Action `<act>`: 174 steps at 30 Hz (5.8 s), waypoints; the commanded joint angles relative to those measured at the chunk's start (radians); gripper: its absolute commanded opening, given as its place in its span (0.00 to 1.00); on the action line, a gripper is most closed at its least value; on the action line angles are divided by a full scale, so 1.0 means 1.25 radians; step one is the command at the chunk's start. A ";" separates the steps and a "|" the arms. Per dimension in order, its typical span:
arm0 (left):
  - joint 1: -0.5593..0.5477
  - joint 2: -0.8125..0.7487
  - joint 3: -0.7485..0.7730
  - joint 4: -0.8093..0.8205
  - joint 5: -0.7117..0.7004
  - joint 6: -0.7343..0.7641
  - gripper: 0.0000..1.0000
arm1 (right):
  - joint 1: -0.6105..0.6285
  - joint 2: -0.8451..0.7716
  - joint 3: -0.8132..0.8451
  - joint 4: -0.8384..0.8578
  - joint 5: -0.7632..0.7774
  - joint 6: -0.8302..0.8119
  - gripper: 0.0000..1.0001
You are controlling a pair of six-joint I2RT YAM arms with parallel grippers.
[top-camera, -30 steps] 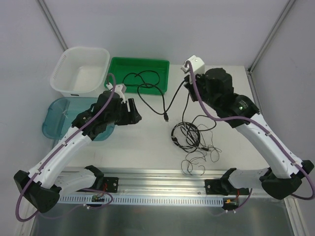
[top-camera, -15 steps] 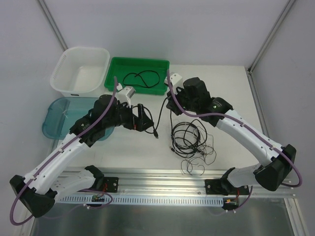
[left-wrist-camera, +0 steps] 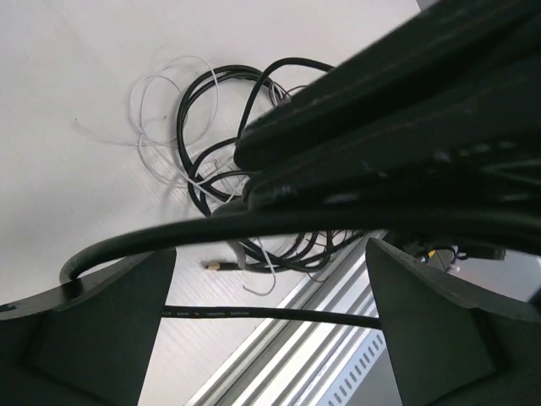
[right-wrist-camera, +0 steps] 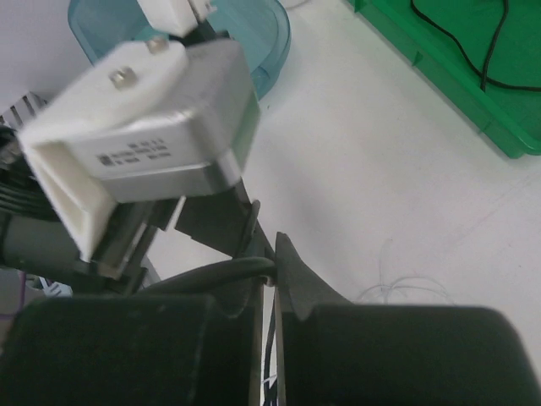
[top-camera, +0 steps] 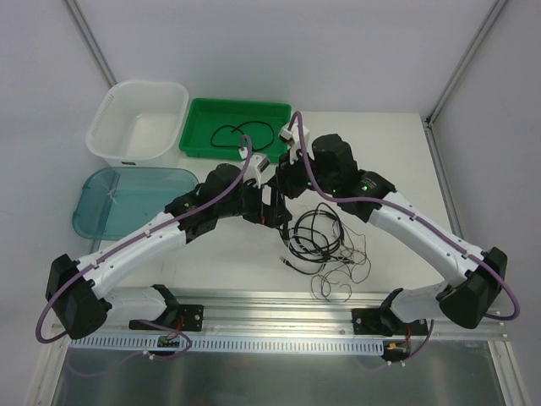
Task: Untangle the cables
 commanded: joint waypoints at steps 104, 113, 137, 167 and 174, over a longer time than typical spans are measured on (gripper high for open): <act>0.186 0.328 1.089 -0.407 -0.358 0.193 0.00 | -0.277 -0.485 -0.365 -0.354 0.109 0.138 0.97; 0.277 0.461 1.114 -0.208 -0.413 0.214 0.00 | -0.276 -0.531 -0.373 -0.369 0.105 0.147 0.97; 0.446 0.931 1.041 -0.063 -0.367 0.184 0.02 | -0.276 -0.514 -0.426 -0.370 0.090 0.143 0.97; 0.451 0.934 0.965 -0.092 -0.177 0.301 0.99 | -0.276 -0.490 -0.430 -0.362 0.065 0.159 0.97; 0.453 0.894 0.899 -0.177 -0.202 0.260 0.99 | -0.276 -0.514 -0.437 -0.358 0.046 0.160 0.97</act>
